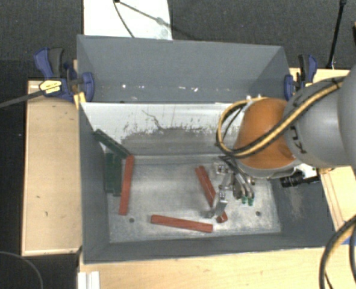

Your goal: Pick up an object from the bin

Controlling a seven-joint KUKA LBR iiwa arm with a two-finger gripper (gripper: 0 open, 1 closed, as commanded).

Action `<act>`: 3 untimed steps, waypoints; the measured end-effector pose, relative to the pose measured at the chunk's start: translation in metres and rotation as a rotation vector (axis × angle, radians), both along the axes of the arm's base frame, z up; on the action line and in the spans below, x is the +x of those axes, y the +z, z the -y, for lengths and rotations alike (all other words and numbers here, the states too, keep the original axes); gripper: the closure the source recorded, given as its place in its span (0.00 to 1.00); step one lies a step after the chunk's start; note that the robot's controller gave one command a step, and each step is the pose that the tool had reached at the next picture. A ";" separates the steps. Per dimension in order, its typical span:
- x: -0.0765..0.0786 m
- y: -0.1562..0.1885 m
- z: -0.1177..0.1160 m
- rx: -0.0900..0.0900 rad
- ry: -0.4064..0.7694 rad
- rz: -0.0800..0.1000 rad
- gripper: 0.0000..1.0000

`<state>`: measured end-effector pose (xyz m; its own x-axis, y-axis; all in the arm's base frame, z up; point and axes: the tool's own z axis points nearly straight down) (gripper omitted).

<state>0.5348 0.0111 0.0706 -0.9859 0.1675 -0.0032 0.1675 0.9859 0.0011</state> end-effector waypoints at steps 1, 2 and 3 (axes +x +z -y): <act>0.016 0.000 -0.046 0.003 -0.369 0.000 0.00; 0.016 0.000 -0.044 0.001 -0.369 0.000 1.00; 0.055 0.162 -0.025 0.003 -0.402 0.008 1.00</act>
Offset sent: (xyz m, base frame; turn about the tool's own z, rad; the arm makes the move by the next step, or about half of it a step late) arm 0.0150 0.0439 -0.0006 0.3716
